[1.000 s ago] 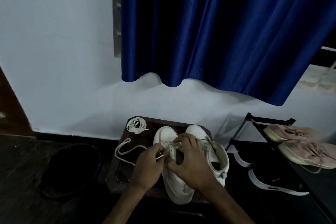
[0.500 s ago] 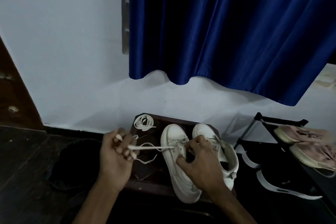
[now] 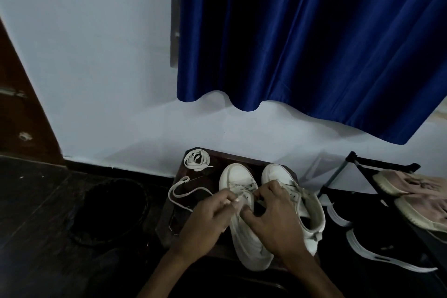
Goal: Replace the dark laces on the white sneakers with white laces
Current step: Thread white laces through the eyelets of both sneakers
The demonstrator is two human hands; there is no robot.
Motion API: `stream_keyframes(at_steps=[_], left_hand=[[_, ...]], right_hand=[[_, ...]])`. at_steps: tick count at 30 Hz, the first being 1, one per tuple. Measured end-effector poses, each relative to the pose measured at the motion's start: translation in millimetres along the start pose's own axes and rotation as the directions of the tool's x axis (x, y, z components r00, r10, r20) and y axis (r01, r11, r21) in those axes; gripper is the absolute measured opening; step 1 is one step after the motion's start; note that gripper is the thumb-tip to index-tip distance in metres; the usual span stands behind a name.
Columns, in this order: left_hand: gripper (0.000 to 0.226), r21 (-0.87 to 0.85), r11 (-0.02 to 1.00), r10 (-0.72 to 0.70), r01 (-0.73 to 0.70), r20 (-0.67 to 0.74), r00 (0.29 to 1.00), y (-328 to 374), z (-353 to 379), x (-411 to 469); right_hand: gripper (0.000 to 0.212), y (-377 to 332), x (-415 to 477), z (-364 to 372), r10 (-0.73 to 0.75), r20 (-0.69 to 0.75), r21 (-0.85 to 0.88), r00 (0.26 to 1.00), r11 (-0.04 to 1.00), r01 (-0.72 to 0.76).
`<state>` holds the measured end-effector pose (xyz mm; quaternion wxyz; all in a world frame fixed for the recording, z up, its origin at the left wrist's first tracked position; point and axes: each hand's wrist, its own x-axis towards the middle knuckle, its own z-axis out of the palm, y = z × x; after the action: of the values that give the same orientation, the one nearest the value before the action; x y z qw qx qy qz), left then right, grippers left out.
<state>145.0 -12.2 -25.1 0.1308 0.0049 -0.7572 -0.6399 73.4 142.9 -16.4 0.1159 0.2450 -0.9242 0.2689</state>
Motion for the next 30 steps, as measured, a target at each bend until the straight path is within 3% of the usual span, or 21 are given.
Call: stream_keyframes(at_steps=[2,4,6,9,13,17,20,22,24,25,27,30], left_hand=[[0.011,-0.289,0.957,-0.056,-0.029,-0.282,0.958,25.6,-16.2,-0.3],[0.015,-0.365,0.914,0.011,-0.180,-0.420,0.907,43.4,-29.8,-1.1],[0.021,-0.318,0.911,0.112,-0.263,-0.424,0.899,49.9,-29.0,-2.2],[0.036,-0.260,0.937,0.107,-0.231,-0.416,0.903,38.6,-11.2,-1.3],[0.031,-0.222,0.950,0.117,-0.219,-0.398,0.910,13.0,-6.9,-5.2],[0.037,0.090,0.969,0.245,-0.231,-0.209,0.947,-20.2,-7.5,-15.5],[0.035,0.324,0.904,0.299,-0.280,-0.008,0.954,-45.1,-10.0,-19.7],[0.035,0.427,0.842,0.317,-0.331,0.105,0.943,-56.0,-11.4,-22.8],[0.029,0.498,0.783,0.320,-0.372,0.191,0.928,-63.7,-10.9,-24.9],[0.024,0.528,0.755,0.318,-0.388,0.222,0.922,-66.3,-10.5,-25.3],[0.017,0.556,0.735,0.297,-0.388,0.251,0.921,-69.3,-10.0,-25.5],[0.018,0.548,0.760,0.253,-0.348,0.245,0.936,-69.3,-12.4,-26.6]], right_hand=[[0.025,-1.4,0.5,-0.7,0.004,0.008,0.003,1.000,1.000,-0.004],[0.025,-2.4,0.7,-1.0,0.010,0.008,0.016,1.000,1.000,-0.010],[0.024,-2.0,0.3,-0.6,0.010,0.006,0.017,1.000,1.000,-0.010],[0.023,-1.2,0.5,-0.3,0.006,-0.006,0.021,1.000,1.000,-0.006],[0.024,-1.0,1.0,0.7,0.010,-0.009,0.009,1.000,1.000,-0.010],[0.032,-2.2,1.7,2.8,0.055,-0.037,-0.027,0.998,0.998,-0.056],[0.038,-4.9,2.2,2.3,0.054,-0.047,-0.142,0.997,0.988,-0.060],[0.033,-8.6,10.2,-2.1,0.004,-0.068,-0.202,0.998,0.979,-0.018],[0.020,-17.3,26.3,-5.5,-0.155,-0.079,-0.234,0.985,0.963,0.133],[0.016,-23.6,35.9,-3.7,-0.251,-0.019,-0.207,0.968,0.948,0.242],[0.014,-39.0,50.9,7.0,-0.390,0.262,-0.138,0.883,0.890,0.434],[0.021,-56.1,60.8,27.9,-0.409,0.568,-0.266,0.714,0.729,0.630]])
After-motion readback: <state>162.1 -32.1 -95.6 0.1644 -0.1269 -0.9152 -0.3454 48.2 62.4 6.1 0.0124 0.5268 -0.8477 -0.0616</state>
